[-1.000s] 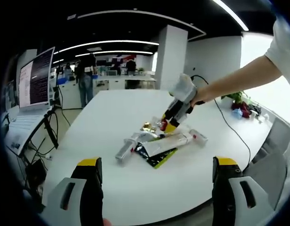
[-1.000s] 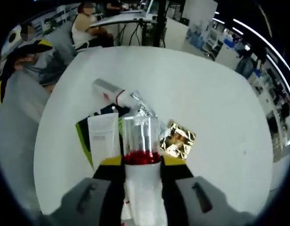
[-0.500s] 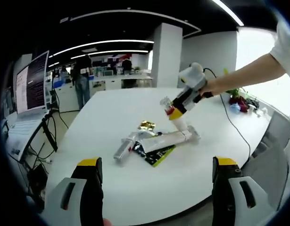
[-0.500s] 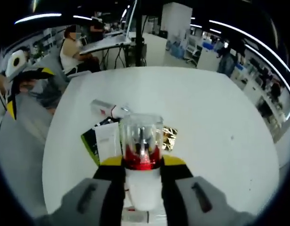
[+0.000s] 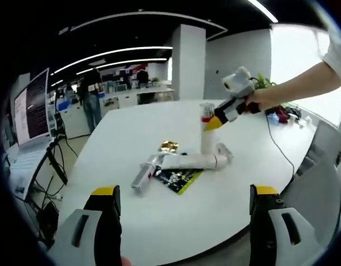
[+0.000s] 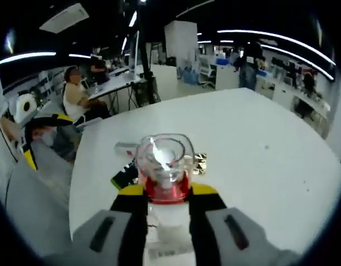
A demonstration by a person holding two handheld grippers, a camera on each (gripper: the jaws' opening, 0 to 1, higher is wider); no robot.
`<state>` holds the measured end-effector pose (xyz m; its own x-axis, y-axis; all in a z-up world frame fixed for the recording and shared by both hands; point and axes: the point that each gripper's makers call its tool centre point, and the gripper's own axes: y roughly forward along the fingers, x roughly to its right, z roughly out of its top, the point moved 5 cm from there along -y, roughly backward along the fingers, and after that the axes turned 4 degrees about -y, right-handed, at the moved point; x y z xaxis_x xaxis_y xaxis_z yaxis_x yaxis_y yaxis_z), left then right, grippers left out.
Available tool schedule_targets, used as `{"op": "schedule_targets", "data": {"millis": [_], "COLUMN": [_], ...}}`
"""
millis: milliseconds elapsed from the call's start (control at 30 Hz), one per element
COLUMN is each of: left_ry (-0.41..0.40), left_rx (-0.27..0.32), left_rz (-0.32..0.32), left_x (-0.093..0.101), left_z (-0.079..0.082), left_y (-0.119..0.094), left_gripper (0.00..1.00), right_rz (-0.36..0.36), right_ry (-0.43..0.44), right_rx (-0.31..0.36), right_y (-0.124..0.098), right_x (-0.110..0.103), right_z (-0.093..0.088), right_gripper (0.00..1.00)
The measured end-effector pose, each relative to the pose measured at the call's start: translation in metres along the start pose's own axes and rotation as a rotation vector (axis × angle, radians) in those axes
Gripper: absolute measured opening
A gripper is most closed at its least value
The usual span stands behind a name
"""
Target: Arrange the skincare products in the storage area until every visible bottle or jar stands upright without overlapping.
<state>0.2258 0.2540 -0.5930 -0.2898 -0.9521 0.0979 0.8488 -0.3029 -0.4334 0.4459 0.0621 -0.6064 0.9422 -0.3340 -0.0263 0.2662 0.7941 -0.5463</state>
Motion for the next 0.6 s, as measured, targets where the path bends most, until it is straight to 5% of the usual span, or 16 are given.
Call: {"op": "schedule_targets", "data": {"millis": [200, 600], "left_ry": [0.039, 0.019], "left_rx": [-0.017, -0.018], "left_rz": [-0.025, -0.128], "left_x": [0.007, 0.026], "left_z": [-0.001, 0.01], "left_y": [0.001, 0.013], "left_gripper": [0.95, 0.96], "right_rz": [-0.008, 0.008], "right_ry": [0.037, -0.012], "right_rx": [0.065, 0.096], "right_y": [-0.023, -0.066], "right_x": [-0.012, -0.04], "right_z": [0.002, -0.001], "right_gripper": [0.27, 0.27]}}
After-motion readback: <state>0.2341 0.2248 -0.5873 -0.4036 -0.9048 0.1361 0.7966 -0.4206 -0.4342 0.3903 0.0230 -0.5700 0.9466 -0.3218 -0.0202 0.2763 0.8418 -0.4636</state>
